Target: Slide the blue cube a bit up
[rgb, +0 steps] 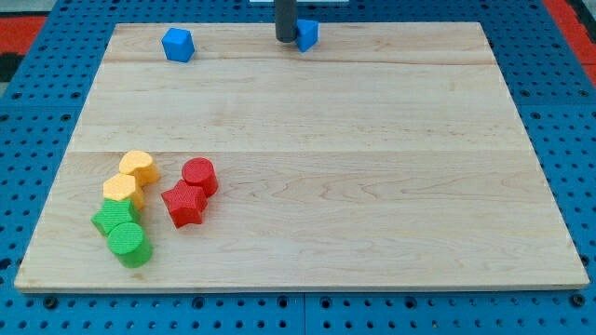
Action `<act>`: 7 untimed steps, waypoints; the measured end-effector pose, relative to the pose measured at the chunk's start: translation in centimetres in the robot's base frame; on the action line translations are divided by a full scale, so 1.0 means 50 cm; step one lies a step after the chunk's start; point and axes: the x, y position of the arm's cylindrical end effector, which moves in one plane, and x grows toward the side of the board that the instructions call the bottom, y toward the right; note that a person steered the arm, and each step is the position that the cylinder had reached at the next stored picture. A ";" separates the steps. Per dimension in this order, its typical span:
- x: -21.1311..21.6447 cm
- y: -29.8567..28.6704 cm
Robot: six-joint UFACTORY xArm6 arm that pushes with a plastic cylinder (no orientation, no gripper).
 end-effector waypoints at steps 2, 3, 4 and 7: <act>0.000 0.081; 0.050 0.030; 0.140 -0.057; 0.155 -0.343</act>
